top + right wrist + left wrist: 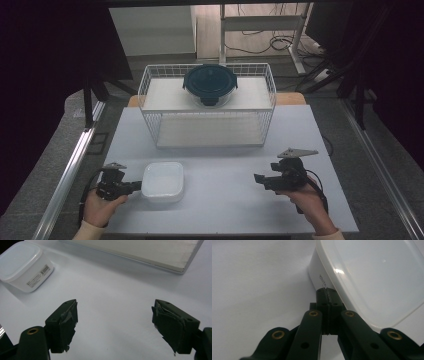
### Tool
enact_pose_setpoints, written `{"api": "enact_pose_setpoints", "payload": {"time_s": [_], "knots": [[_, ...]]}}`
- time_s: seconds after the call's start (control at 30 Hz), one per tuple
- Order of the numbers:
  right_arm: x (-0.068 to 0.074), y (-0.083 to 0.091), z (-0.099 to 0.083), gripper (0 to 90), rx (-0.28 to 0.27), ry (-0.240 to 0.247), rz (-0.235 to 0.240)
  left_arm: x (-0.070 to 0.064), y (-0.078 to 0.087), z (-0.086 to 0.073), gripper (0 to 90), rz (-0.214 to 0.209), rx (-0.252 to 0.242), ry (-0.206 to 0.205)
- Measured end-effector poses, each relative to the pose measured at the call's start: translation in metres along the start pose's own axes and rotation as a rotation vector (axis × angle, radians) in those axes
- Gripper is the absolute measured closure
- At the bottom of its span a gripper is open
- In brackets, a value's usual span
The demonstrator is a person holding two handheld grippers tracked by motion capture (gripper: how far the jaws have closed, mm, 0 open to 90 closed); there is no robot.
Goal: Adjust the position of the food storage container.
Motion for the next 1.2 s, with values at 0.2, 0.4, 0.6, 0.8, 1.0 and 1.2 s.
{"api": "enact_pose_setpoints", "payload": {"time_s": [0.2,0.4,0.6,0.8,1.0,1.2], "knots": [[0.0,-0.001,0.0,20.6,0.005,0.001,0.002,-0.011,-0.005,0.002,90.0,-0.019,0.003,-0.018],[0.0,-0.001,-0.001,20.6,0.006,0.002,0.003,-0.032,-0.015,0.005,90.0,-0.084,0.023,-0.049],[0.0,-0.001,-0.001,20.5,0.008,0.004,0.002,-0.054,-0.025,0.009,90.0,-0.109,0.045,-0.096],[-0.001,0.0,-0.001,20.5,0.004,0.003,0.0,-0.067,-0.033,0.013,90.0,-0.12,0.056,-0.128],[-0.001,-0.001,-0.001,20.5,0.005,0.002,-0.001,-0.079,-0.041,0.015,90.0,-0.134,0.067,-0.149],[-0.001,-0.002,-0.001,20.4,0.01,0.005,0.001,-0.094,-0.049,0.018,90.0,-0.159,0.078,-0.187]]}}
Point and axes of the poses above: each handheld gripper's, and its own axes: y roughly backward along the jaws, z roughly out of its top, x roughly to its left, the point moved 5 cm from there along -y, roughly forward along the jaws
